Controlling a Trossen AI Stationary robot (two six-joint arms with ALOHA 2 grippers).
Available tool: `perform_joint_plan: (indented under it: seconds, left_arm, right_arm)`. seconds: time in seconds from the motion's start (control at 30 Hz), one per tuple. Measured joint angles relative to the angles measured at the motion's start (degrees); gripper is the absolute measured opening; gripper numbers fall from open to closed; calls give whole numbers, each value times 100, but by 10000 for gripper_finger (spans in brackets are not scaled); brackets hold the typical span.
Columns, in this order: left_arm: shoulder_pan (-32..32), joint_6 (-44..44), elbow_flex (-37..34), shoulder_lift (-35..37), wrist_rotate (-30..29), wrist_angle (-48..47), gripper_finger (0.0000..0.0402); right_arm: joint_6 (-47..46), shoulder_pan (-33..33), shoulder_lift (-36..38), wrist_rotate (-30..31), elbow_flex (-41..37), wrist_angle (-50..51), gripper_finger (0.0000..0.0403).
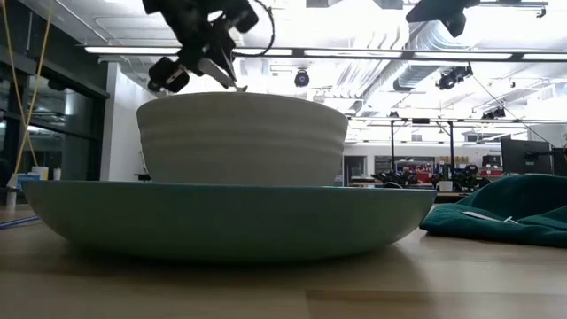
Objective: Set table place
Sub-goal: Place the purple fork inside the white bowl
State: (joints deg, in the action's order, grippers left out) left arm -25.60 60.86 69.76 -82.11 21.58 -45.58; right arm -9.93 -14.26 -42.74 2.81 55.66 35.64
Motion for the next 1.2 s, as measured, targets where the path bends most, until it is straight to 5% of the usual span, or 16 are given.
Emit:
perform_joint_plan:
  seconds: [0.63, 1.2]
  left_arm:
    - [1869, 143, 0, 0, -162, 107, 44]
    - [2347, -426, 1078, -28, -1266, -658, 44]
  right_arm:
    - [-464, 0, -2, 0, 0, -86, 0]
    - [-542, 1, -2, 2, 0, -207, 0]
